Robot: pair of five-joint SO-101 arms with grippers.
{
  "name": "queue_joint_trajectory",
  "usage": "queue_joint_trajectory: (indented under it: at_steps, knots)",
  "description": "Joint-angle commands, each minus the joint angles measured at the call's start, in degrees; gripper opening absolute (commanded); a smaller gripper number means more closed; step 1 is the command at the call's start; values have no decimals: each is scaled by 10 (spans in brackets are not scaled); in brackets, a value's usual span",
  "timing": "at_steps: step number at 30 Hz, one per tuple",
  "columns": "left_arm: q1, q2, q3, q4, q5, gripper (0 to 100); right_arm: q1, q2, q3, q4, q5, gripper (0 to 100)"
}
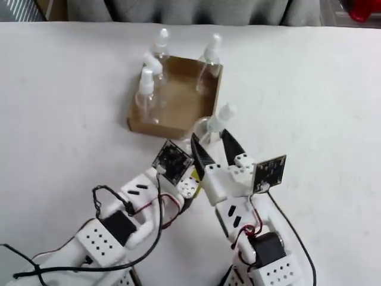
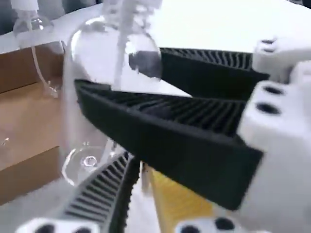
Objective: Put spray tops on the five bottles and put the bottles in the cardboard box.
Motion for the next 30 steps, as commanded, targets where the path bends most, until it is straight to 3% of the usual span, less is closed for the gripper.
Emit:
queue_joint_trajectory:
  at_steps: [1,12,18,30]
  knots:
    - [-27,0,-7,-23,-4,20,0,-5,-30,1,-6,16]
    - [-45,-4,-11,5,-5,20,6,-5,-27,0,24,16]
    - [-119,-4,-4,40,-47,20,6,-5,-19,-3,30,16]
    - [-325,-4,58,41,-49,20,55,-4,-18,-63,35,16]
